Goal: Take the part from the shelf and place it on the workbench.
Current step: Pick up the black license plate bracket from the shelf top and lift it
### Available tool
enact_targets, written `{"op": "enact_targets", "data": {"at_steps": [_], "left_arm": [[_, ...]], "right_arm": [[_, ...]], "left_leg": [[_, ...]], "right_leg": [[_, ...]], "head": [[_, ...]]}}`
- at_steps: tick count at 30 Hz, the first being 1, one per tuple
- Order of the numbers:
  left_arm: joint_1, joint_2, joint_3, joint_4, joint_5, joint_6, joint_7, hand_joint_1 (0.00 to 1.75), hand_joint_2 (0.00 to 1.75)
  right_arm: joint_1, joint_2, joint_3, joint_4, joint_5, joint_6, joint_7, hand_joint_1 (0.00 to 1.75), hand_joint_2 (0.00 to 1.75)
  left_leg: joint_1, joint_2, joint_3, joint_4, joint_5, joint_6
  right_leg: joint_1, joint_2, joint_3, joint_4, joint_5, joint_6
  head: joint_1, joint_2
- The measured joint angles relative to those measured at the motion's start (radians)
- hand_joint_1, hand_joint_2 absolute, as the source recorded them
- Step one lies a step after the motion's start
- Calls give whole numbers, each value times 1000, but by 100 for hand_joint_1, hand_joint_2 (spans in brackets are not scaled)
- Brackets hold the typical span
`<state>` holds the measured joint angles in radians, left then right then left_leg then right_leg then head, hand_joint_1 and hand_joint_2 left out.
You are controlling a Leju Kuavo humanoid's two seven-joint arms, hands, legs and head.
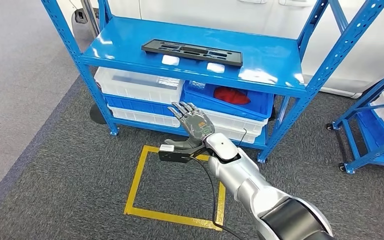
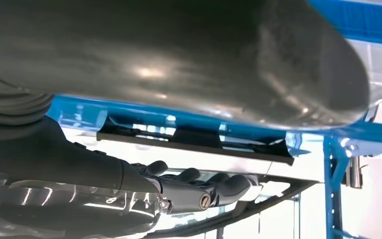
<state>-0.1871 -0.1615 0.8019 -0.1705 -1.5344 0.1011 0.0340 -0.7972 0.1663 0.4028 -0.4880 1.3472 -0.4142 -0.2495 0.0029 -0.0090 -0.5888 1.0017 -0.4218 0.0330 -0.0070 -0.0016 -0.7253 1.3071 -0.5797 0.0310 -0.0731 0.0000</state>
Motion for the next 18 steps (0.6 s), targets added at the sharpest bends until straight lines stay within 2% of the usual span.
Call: {"op": "enact_targets", "data": {"at_steps": [1,2,3,4,5,6,8,10,12,14,15,16,17,18], "left_arm": [[1,0,0,0,-1,0,0,0,0],[1,0,0,0,-1,0,0,0,0],[2,-1,0,0,-1,0,0,0,0],[2,-3,0,0,-1,0,0,0,0],[2,-4,0,0,-1,-1,0,0,0],[1,-6,0,0,-1,-1,0,0,0],[-1,-6,0,-1,-2,-2,0,0,0],[-1,-6,0,-1,-2,-2,0,0,0],[-3,-5,0,-2,-2,-2,0,0,0],[-3,-5,0,-2,-2,-3,0,0,0],[-1,-5,0,-2,-2,-3,0,0,0],[0,-4,0,-2,-2,-3,0,0,0],[1,-3,0,-2,-2,-3,0,0,0],[1,-2,0,-2,-2,-3,0,0,0]], "right_arm": [[2,0,0,0,0,0,0,0,0],[3,-1,0,0,0,0,0,0,0],[3,-1,0,0,0,0,0,0,0],[2,-2,0,1,0,1,0,0,0],[2,-3,0,1,-1,1,0,0,0],[2,-4,0,2,-1,1,0,0,0],[3,-6,0,2,-1,2,0,0,0],[2,-6,0,1,-1,2,-1,0,0],[0,-6,0,0,-1,2,-2,0,0],[2,-6,0,0,-1,2,-3,0,0],[5,-6,0,1,-1,2,-3,0,0],[7,-6,0,1,-1,2,-3,0,0],[8,-6,0,1,-1,2,-3,0,0],[8,-5,0,1,-1,2,-3,0,0]], "left_leg": [[-2,-1,7,1,-6,0],[-3,-3,17,1,-13,-1],[-5,-3,27,1,-21,-2],[-6,-4,35,1,-28,-3],[-7,-4,39,0,-34,-7],[-7,-4,41,0,-37,-11],[-7,-5,43,3,-36,-22],[-7,-3,37,36,-44,-33],[-3,0,-15,133,-79,-45],[5,1,-92,253,-123,-57],[8,1,-120,283,-128,-61],[12,1,-131,278,-111,-64],[14,2,-125,236,-74,-66],[16,3,-104,167,-23,-68]], "right_leg": [[0,0,-8,-15,27,-3],[1,0,3,-66,73,-9],[4,0,26,-141,129,-17],[9,1,48,-209,168,-25],[13,1,65,-261,191,-33],[17,1,73,-291,199,-39],[18,2,84,-309,191,-49],[11,2,104,-319,188,-59],[6,2,124,-325,179,-64],[4,1,138,-324,165,-65],[4,2,147,-323,156,-64],[2,2,157,-322,148,-62],[1,2,169,-320,137,-59],[-1,2,182,-317,127,-55]], "head": [[0,0],[0,0],[0,0],[0,0],[0,0],[0,0],[0,0],[0,0],[0,0],[0,0],[0,0],[0,0],[0,0],[0,0]]}}
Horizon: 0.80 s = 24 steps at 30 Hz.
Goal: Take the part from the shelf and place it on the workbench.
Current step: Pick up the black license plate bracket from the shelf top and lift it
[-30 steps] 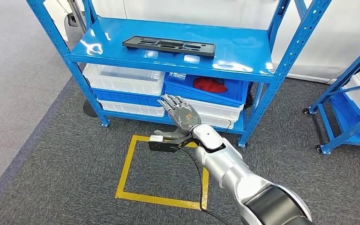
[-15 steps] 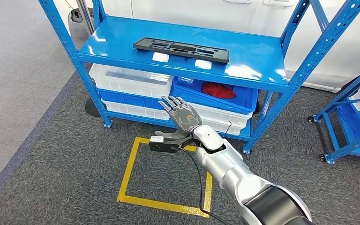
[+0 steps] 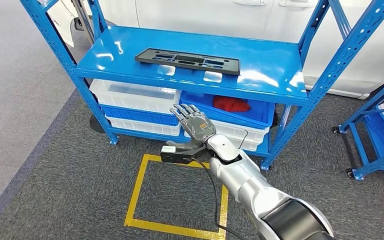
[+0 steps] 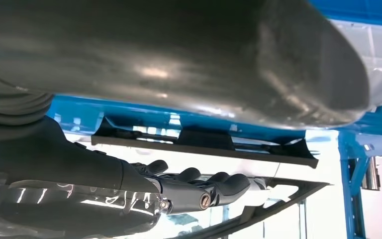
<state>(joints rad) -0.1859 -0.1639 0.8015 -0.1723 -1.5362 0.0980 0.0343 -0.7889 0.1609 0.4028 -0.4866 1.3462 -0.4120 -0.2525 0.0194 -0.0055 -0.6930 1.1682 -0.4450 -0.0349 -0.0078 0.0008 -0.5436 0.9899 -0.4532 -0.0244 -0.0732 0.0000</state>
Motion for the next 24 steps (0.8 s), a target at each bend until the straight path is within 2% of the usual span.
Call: {"op": "enact_targets", "data": {"at_steps": [1,2,3,6,7,8,9,11,12,13,14,15,16,17,18,19,22,23,24], "left_arm": [[0,1,0,0,0,0,0,0,0],[0,1,0,0,0,0,0,0,0],[-1,1,0,0,0,-1,0,0,0],[1,2,0,0,0,0,1,0,0],[2,2,0,0,0,0,1,0,0],[2,2,0,0,0,1,1,0,0],[1,2,0,0,0,1,1,0,0],[1,1,0,0,2,2,0,0,0],[2,1,0,0,3,2,1,0,0],[3,1,0,0,5,3,1,0,0],[4,1,0,0,7,3,1,0,0],[5,1,0,0,8,4,1,0,0],[6,0,0,0,10,5,1,0,0],[7,-2,1,0,12,5,1,0,0],[7,-3,1,0,13,6,0,0,0],[7,-4,2,1,15,6,0,0,0],[7,-3,2,0,17,8,-1,0,0],[7,-3,2,0,17,9,-2,0,0],[6,-2,2,0,17,9,-3,0,0]], "right_arm": [[0,0,0,0,0,0,0,0,0],[-1,0,0,0,0,0,0,0,0],[-1,0,0,1,0,0,0,0,0],[-2,0,0,1,0,1,0,0,0],[-4,0,0,0,0,2,0,0,0],[-6,0,0,0,0,2,-1,0,0],[-7,0,0,-1,0,2,-1,0,0],[-5,0,0,0,0,2,-1,0,0],[-2,-1,0,0,1,2,0,0,0],[-1,-1,0,1,1,2,0,0,0],[-1,-1,0,1,1,2,0,0,0],[-2,-1,0,1,2,2,0,0,0],[-5,-2,0,1,2,2,0,0,0],[-8,-2,0,2,2,2,0,0,0],[-10,-2,1,2,2,1,0,0,0],[-12,-2,1,3,2,1,0,0,0],[-17,-1,3,1,2,-2,2,0,0],[-20,-1,3,-1,1,-5,4,0,0],[-24,-1,3,-2,-1,-8,5,0,0]], "left_leg": [[0,2,21,-67,40,0],[-2,4,38,-124,62,4],[-5,6,47,-155,72,13],[-7,5,57,-170,63,42],[-6,4,64,-171,59,49],[-6,3,72,-173,55,55],[-6,2,80,-174,50,59],[-8,1,92,-174,36,65],[-10,0,100,-173,28,66],[-11,-2,111,-173,20,66],[-13,-3,123,-173,10,66],[-15,-4,138,-173,0,65],[-16,-5,148,-173,-10,64],[-17,-6,157,-173,-19,61],[-18,-7,162,-174,-27,57],[-18,-7,165,-173,-31,51],[-20,-7,173,-156,-36,34],[-19,-6,161,-125,-41,31],[-17,-4,135,-74,-53,26]], "right_leg": [[-1,0,11,2,-11,5],[-1,0,17,4,-19,11],[1,-1,19,3,-26,17],[3,-2,22,9,-35,36],[2,-2,17,28,-38,41],[0,-2,-1,64,-45,45],[-2,-1,-35,122,-60,48],[-3,-1,-126,256,-108,53],[-3,-1,-164,298,-125,54],[-3,-1,-185,306,-124,53],[-2,-1,-189,279,-99,50],[-1,-1,-175,218,-50,44],[2,-1,-155,143,10,34],[7,-1,-139,79,52,26],[12,0,-128,34,81,19],[15,0,-124,12,91,14],[11,2,-102,-2,82,1],[8,2,-89,-5,77,-3],[6,2,-77,-8,71,-6]], "head": [[0,0],[0,0],[0,0],[0,0],[0,0],[0,0],[0,0],[0,0],[0,0],[0,0],[0,0],[0,0],[0,0],[0,0],[0,0],[1,0],[2,0],[1,0],[1,0]]}}
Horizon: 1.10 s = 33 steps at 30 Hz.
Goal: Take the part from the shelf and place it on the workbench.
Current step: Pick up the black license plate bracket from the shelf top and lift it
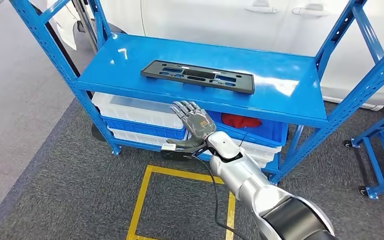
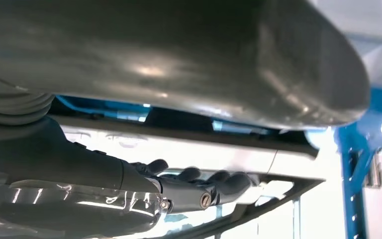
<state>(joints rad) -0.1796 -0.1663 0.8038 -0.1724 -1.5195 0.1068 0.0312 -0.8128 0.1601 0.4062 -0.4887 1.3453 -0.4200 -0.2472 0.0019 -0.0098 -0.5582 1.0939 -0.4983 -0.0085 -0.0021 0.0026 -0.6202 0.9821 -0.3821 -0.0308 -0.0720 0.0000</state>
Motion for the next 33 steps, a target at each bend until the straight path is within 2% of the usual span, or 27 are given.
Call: {"op": "enact_targets", "data": {"at_steps": [2,3,4,5,6,8,9,10,13,14,15,18,19,20,21,23,24,25,28,30,31,33], "left_arm": [[0,0,0,0,-2,-1,-2,0,0],[2,0,0,0,-4,-2,-2,0,0],[3,0,0,0,-5,-3,-2,0,0],[4,1,0,0,-6,-4,-2,0,0],[4,2,0,0,-6,-4,-2,0,0],[5,3,1,0,-6,-5,-2,0,0],[4,4,1,0,-5,-5,-2,0,0],[4,4,2,0,-4,-6,-2,0,0],[5,4,3,0,-1,-6,-4,0,0],[5,4,3,0,-1,-6,-4,0,0],[3,4,3,0,0,-7,-5,0,0],[0,4,4,0,0,-8,-7,0,0],[0,5,4,0,0,-8,-7,0,0],[1,5,4,0,0,-9,-7,0,0],[1,5,4,0,0,-9,-7,0,0],[2,4,4,0,0,-10,-7,0,0],[2,3,4,0,0,-11,-7,0,0],[1,3,4,0,1,-11,-6,0,0],[0,4,5,0,2,-11,-4,0,0],[0,5,6,0,3,-10,-3,0,0],[0,5,7,0,5,-10,-3,0,0],[2,5,11,0,8,-9,-4,0,0]], "right_arm": [[-6,-2,0,-1,-4,-6,2,0,0],[-6,-3,0,-2,-6,-7,2,0,0],[-6,-6,0,-2,-7,-8,3,0,0],[-6,-8,0,-4,-8,-8,5,0,0],[-6,-11,0,-7,-8,-8,7,0,0],[-9,-17,0,-13,-7,-8,13,0,0],[-13,-20,0,-16,-5,-8,16,0,0],[-16,-23,0,-18,-3,-8,18,0,0],[-28,-34,1,-28,4,-7,26,0,0],[-34,-38,1,-31,7,-7,30,0,0],[-41,-43,2,-33,10,-6,33,0,0],[-53,-60,5,-33,20,3,42,0,0],[-53,-67,6,-33,21,6,45,0,0],[-53,-73,6,-33,22,8,48,0,0],[-54,-81,6,-33,22,9,51,0,0],[-59,-95,6,-32,22,9,55,0,0],[-62,-101,6,-31,22,10,57,0,0],[-65,-106,6,-30,23,10,58,0,0],[-71,-117,6,-27,27,10,64,0,0],[-79,-123,6,-25,28,11,66,0,0],[-82,-125,6,-23,29,12,66,0,0],[-84,-128,6,-17,29,12,66,0,0]], "left_leg": [[4,1,-81,130,-46,-10],[6,2,-119,178,-68,-15],[8,2,-143,196,-77,-18],[8,2,-150,178,-61,-18],[9,2,-140,125,-22,-16],[7,4,-103,-16,79,-6],[5,5,-90,-66,109,0],[3,5,-85,-93,124,6],[3,4,-72,-104,119,26],[5,4,-63,-106,115,32],[6,4,-53,-108,111,37],[6,2,-37,-109,94,44],[6,1,-30,-107,87,44],[6,-1,-22,-106,79,43],[5,-3,-11,-105,70,42],[4,-5,13,-104,51,37],[3,-5,21,-103,43,34],[2,-5,24,-104,36,29],[1,-5,29,-96,25,12],[2,-2,10,-42,8,3],[4,0,-21,15,-11,-1],[7,1,-105,149,-59,-9]], "right_leg": [[0,0,16,0,-15,-4],[0,1,23,0,-23,-4],[0,1,33,1,-31,-3],[0,2,44,3,-41,-2],[0,3,56,4,-51,0],[1,3,77,8,-72,6],[2,4,81,8,-79,11],[3,4,83,9,-84,17],[4,5,85,23,-92,34],[3,4,76,48,-98,38],[2,3,53,91,-111,43],[-4,3,-71,278,-180,57],[-5,3,-102,308,-188,59],[-5,3,-115,303,-175,58],[-5,2,-108,259,-138,56],[-2,3,-64,115,-37,46],[1,2,-45,56,-5,41],[4,3,-35,22,12,35],[5,3,-22,5,8,18],[0,3,-4,1,-1,7],[-1,3,3,0,-6,3],[0,4,14,1,-19,-1]], "head": [[0,0],[0,0],[0,0],[0,0],[0,0],[0,0],[0,0],[0,0],[0,0],[0,0],[0,0],[0,0],[0,0],[0,0],[0,0],[0,0],[0,0],[0,0],[0,0],[0,0],[0,0],[0,0]]}}
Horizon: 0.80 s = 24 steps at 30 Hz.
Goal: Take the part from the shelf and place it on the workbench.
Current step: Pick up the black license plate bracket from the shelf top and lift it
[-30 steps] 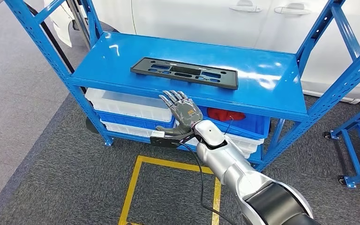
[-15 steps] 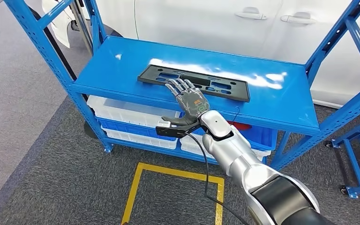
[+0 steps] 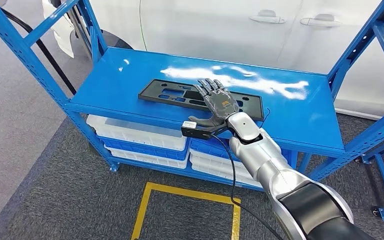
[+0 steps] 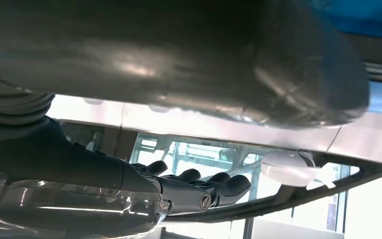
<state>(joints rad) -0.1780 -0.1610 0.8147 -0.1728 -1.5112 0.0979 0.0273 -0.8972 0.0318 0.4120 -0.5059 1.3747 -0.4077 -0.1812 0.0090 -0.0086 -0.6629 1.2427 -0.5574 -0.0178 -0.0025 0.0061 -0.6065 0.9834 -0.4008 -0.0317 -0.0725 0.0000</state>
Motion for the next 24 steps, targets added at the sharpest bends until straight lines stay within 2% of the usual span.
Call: {"op": "enact_targets", "data": {"at_steps": [1,2,3,5,6,7,9,11,12,13,15,16,17,18,20,21,22,24], "left_arm": [[2,0,2,0,2,1,-1,0,0],[3,0,4,0,4,1,-1,0,0],[5,1,6,0,5,2,-2,0,0],[7,2,10,0,7,5,-3,0,0],[7,3,11,0,8,6,-4,0,0],[6,3,12,0,9,7,-4,0,0],[7,4,13,0,11,9,-4,0,0],[10,4,13,0,11,10,-4,0,0],[10,4,13,0,11,11,-4,0,0],[10,4,13,0,11,11,-5,0,0],[9,4,14,0,13,12,-5,0,0],[9,4,15,0,14,14,-5,0,0],[11,4,17,0,15,16,-6,0,0],[13,5,18,0,16,18,-8,0,0],[16,4,19,0,17,19,-15,0,0],[17,4,20,0,17,19,-18,0,0],[17,3,21,0,17,19,-20,0,0],[17,3,21,0,16,17,-21,0,0]], "right_arm": [[1,-2,0,4,0,0,0,0,0],[2,-4,0,7,-1,0,-1,0,0],[3,-5,0,11,-1,0,-1,0,0],[2,-8,0,16,-4,1,-1,0,0],[1,-9,0,20,-5,4,-1,0,0],[0,-11,0,23,-6,8,-1,0,0],[0,-15,0,30,-7,15,-1,0,0],[1,-19,0,34,-7,16,0,0,0],[-1,-21,0,35,-8,16,0,0,0],[-2,-24,0,37,-8,17,0,0,0],[1,-29,0,45,-7,25,1,0,0],[6,-32,0,50,-6,32,2,0,0],[13,-34,0,55,-4,38,3,0,44],[18,-37,0,61,-2,43,5,0,87],[23,-42,0,68,3,48,8,0,175],[24,-46,0,72,9,54,14,0,175],[26,-50,0,77,19,64,25,0,175],[33,-62,2,88,46,88,55,0,175]], "left_leg": [[1,0,-34,42,-11,-3],[2,1,-52,48,0,-4],[2,1,-52,17,33,-4],[1,2,-12,-120,132,1],[-1,2,8,-184,160,5],[-4,2,21,-224,175,12],[-8,2,27,-243,169,24],[-3,2,39,-248,171,35],[0,2,46,-254,170,40],[2,2,54,-258,167,45],[1,2,61,-258,160,50],[1,2,63,-257,156,51],[1,0,66,-255,151,51],[1,-1,70,-252,145,50],[1,-4,81,-246,130,45],[-1,-4,84,-241,123,41],[-2,-4,86,-239,118,36],[-3,-5,87,-239,113,27]], "right_leg": [[0,0,6,1,-7,0],[0,1,13,3,-15,1],[0,1,22,6,-23,2],[0,2,43,10,-42,7],[0,2,50,11,-49,11],[1,2,53,11,-55,16],[2,2,53,9,-61,28],[2,1,56,17,-75,39],[1,1,46,42,-89,44],[0,0,23,89,-111,49],[-4,0,-57,224,-160,56],[-6,0,-97,280,-170,60],[-8,-1,-122,302,-161,61],[-10,-1,-128,287,-131,62],[-11,-1,-84,154,-41,57],[-8,-1,-57,87,-9,53],[-5,-1,-40,43,7,49],[1,-1,-30,22,5,41]], "head": [[0,0],[0,0],[0,0],[0,0],[0,0],[0,0],[0,0],[0,0],[0,0],[0,0],[0,0],[0,0],[0,0],[0,0],[0,0],[0,0],[0,0],[0,0]]}}
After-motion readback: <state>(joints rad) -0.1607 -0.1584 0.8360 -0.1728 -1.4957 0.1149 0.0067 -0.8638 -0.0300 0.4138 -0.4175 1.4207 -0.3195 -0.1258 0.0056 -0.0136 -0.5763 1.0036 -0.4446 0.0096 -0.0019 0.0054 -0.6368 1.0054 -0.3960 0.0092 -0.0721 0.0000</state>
